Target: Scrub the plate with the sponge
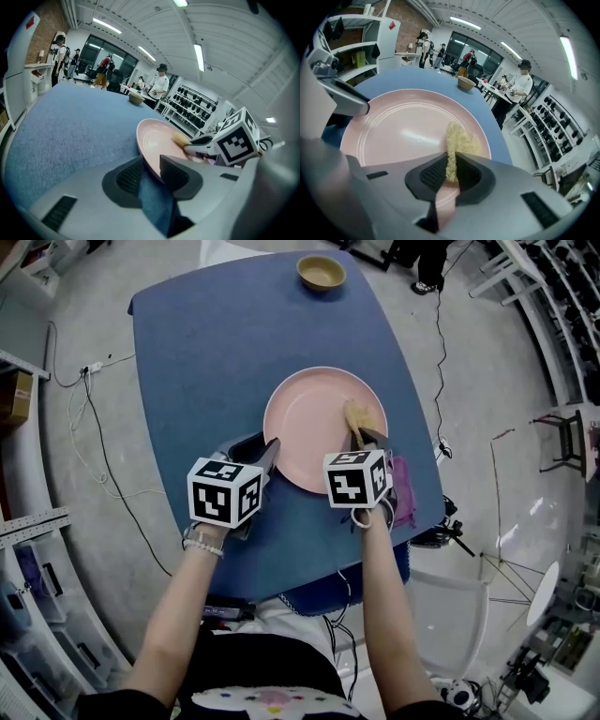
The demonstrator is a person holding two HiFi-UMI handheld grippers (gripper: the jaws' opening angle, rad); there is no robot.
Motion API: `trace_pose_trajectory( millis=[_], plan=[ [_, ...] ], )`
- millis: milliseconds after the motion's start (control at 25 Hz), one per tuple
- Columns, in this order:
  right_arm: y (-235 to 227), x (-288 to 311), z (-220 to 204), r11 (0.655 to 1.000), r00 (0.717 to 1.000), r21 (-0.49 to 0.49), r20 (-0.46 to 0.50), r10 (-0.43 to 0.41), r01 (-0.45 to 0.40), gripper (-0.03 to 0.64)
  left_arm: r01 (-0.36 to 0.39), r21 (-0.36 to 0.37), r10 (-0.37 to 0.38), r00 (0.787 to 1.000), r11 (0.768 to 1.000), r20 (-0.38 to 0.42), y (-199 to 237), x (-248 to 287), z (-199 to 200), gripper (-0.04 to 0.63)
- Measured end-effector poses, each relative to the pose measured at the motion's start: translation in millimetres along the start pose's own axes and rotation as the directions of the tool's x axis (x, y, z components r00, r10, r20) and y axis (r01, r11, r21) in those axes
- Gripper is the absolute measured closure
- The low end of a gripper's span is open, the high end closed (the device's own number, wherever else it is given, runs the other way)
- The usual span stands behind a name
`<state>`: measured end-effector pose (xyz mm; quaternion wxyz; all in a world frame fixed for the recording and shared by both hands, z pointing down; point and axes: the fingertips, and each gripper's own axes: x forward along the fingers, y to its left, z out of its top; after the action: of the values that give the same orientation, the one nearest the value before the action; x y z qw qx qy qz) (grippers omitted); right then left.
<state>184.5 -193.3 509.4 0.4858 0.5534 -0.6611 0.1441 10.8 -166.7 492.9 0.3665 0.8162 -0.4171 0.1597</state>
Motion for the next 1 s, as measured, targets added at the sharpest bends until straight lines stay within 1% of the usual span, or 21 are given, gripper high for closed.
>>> trace_pose_trajectory(
  millis=[80,280,680,1000],
  plan=[
    [-1,2,2,1.0,1.0,-0.014,-0.006,0.0,0.0,0.577,0.001,0.001,-0.001,1.0,1.0,0.0,0,1,0,0.476],
    [-4,9,8,1.0,1.0,-0.013,-0.013,0.011,-0.012,0.577,0.003,0.001,-0.003,1.0,1.0,-0.001,-1,2,0,0.476],
    [-3,21,24,0.995,1.0,-0.099,-0.005,-0.002,0.001,0.575,0.011,0.0,-0.011,1.0,1.0,-0.002,-2,1,0,0.476],
    [4,29,38,0.985,1.0,-0.174,0.019,0.01,-0.006,0.577,0.016,-0.001,-0.016,1.0,1.0,-0.004,-1,0,0,0.476]
  ],
)
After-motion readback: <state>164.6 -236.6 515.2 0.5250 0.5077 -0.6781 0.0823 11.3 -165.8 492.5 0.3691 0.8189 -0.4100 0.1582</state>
